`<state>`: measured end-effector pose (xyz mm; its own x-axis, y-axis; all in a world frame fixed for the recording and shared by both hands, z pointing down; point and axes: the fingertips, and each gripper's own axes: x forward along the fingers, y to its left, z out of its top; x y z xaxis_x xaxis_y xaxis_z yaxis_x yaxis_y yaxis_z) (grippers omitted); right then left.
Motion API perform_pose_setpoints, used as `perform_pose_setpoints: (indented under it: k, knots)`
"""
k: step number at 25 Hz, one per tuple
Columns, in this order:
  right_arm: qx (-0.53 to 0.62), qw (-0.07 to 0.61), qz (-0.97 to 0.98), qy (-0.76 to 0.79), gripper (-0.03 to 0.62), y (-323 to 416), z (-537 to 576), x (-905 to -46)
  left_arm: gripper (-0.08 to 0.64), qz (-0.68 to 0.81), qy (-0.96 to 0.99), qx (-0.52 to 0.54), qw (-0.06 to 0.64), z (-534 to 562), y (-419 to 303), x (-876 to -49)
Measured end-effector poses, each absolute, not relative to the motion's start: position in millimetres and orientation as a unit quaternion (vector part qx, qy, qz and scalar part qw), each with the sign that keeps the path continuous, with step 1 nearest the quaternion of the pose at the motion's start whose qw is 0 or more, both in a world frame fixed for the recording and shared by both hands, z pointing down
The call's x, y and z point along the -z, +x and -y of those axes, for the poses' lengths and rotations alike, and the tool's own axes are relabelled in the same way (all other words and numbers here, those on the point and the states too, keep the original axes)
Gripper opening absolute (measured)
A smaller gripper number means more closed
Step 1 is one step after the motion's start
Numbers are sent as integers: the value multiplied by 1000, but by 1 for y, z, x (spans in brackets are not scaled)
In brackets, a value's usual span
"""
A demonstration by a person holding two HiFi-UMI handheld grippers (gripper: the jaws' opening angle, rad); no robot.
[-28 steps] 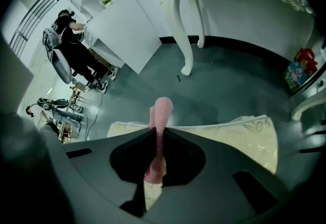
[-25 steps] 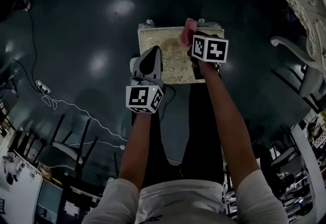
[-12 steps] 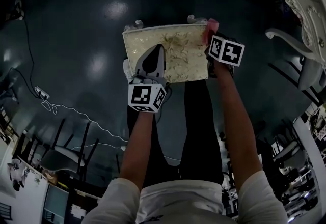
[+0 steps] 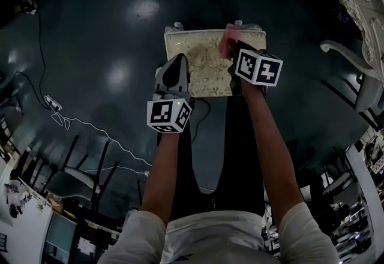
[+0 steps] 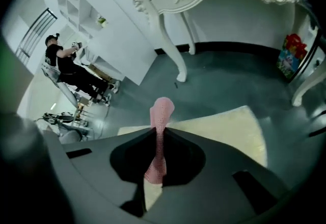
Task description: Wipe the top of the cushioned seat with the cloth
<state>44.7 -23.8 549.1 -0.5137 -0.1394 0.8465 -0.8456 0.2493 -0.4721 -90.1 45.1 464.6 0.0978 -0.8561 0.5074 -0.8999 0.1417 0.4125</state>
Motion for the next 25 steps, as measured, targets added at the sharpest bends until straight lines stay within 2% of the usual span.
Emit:
perform_pose_setpoints:
  k: [6,11,16,25]
  knots:
    - [-536,343,728,256,21,-86,-47,-555,8,698,628,-44,342,-83,-162,-462]
    - [-522,371,732,233,21,-144,-79,-571,8,711,613,-49,341,-113,-203,-461]
    - [-501,396,730,242,21,-140,-81,-586,8,713,609,-52,344,-125,-211,-468]
    - [-502,378,736,250,21,-94,-61,-578,8,693,629,-56,348,-98,-163,-472]
